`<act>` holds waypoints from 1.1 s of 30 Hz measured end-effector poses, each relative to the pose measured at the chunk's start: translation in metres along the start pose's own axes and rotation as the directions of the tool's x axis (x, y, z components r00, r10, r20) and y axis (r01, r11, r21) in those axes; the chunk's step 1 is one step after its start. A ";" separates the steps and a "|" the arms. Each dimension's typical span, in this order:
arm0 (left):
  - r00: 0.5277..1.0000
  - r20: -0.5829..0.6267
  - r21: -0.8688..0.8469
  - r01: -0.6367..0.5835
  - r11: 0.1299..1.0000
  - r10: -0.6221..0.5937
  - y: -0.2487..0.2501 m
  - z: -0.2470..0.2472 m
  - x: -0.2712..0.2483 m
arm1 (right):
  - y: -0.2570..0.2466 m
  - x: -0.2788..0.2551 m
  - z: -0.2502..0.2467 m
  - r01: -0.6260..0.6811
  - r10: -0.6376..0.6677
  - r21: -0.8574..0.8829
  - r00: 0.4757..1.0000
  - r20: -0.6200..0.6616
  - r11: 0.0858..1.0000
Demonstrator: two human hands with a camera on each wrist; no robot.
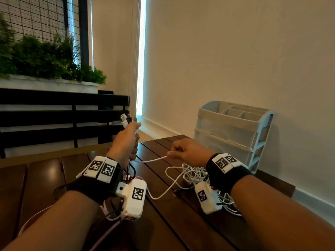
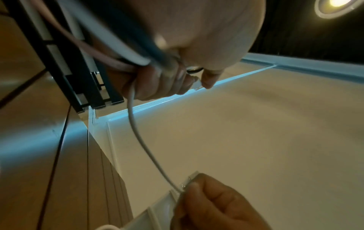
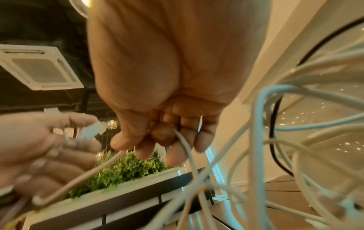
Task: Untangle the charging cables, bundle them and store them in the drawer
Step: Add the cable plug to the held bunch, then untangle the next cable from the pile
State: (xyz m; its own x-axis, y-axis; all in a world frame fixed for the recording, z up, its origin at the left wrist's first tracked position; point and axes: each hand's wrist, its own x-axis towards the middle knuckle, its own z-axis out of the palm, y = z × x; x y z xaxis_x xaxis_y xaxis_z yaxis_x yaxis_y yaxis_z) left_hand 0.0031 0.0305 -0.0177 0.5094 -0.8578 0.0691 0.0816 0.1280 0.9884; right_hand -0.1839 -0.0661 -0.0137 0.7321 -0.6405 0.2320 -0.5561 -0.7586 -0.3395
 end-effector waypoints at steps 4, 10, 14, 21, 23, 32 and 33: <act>0.977 -0.088 0.355 -0.149 0.923 0.192 -0.001 0.006 0.000 | -0.011 -0.006 -0.016 0.036 -0.049 0.122 0.994 0.098 0.992; 0.968 0.089 0.458 -0.250 0.853 0.236 -0.008 0.028 -0.004 | -0.030 0.011 -0.005 0.131 -0.051 -0.518 0.985 0.165 0.845; 0.983 0.060 0.504 -0.179 0.845 0.172 -0.014 0.041 -0.007 | -0.038 0.016 0.001 0.083 -0.043 -0.523 0.995 0.087 0.849; 0.993 0.111 0.492 -0.089 0.866 0.039 -0.027 0.052 -0.013 | -0.035 0.013 0.001 -0.136 0.142 -0.145 0.989 0.032 0.980; 0.989 0.150 0.512 -0.074 0.856 -0.005 -0.032 0.054 -0.012 | -0.036 0.014 0.001 -0.172 0.173 -0.053 0.984 0.032 0.984; 0.973 0.151 0.456 0.088 0.886 -0.175 -0.030 0.055 -0.002 | -0.032 0.001 -0.007 -0.150 0.166 -0.161 0.982 0.092 0.976; 0.970 0.143 0.436 0.117 0.892 -0.197 -0.029 0.054 -0.002 | -0.029 0.000 -0.005 -0.158 0.175 -0.175 0.981 0.087 0.972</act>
State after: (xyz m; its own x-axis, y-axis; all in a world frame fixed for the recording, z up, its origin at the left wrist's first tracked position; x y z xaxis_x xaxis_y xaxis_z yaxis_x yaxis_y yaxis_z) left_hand -0.0460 0.0017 -0.0390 0.3559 -0.9282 -0.1084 -0.2408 -0.2031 0.9491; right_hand -0.1698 -0.0446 0.0008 0.6551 -0.7503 0.0888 -0.7247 -0.6572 -0.2071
